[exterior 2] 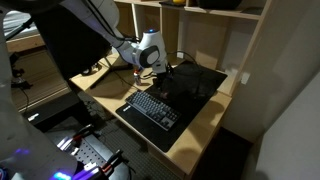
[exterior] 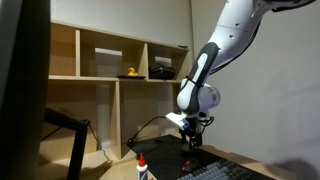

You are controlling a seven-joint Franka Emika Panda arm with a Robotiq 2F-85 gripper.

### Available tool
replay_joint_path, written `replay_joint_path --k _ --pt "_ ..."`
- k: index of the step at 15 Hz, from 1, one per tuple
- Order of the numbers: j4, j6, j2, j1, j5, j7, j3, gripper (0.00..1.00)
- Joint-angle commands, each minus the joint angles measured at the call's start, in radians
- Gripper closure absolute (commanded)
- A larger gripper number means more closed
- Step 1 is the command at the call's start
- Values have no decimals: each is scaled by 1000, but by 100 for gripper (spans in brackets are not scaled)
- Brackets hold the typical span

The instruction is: Move the mouse to the right side of the desk

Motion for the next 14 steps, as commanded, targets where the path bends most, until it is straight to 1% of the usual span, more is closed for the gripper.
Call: replay_joint_path --k 1,5,6,7,8,9,10,11,12,13,14 --pt "16 4 16 29 24 -14 -27 0" --pt "31 5 23 30 23 -12 -34 0" --pt "40 -4 37 22 42 -21 -18 0" --pt "47 23 55 -7 63 -96 20 0" --pt "57 52 80 -21 66 -166 36 0" --pt "63 70 98 -49 108 -248 74 0" --pt "77 74 122 -112 136 -325 140 0" --pt "100 60 155 -105 184 -399 132 0" --pt "120 50 187 -105 196 -443 122 0" --pt "146 22 210 -123 222 -503 127 0" --pt "80 39 144 -46 223 -427 71 0"
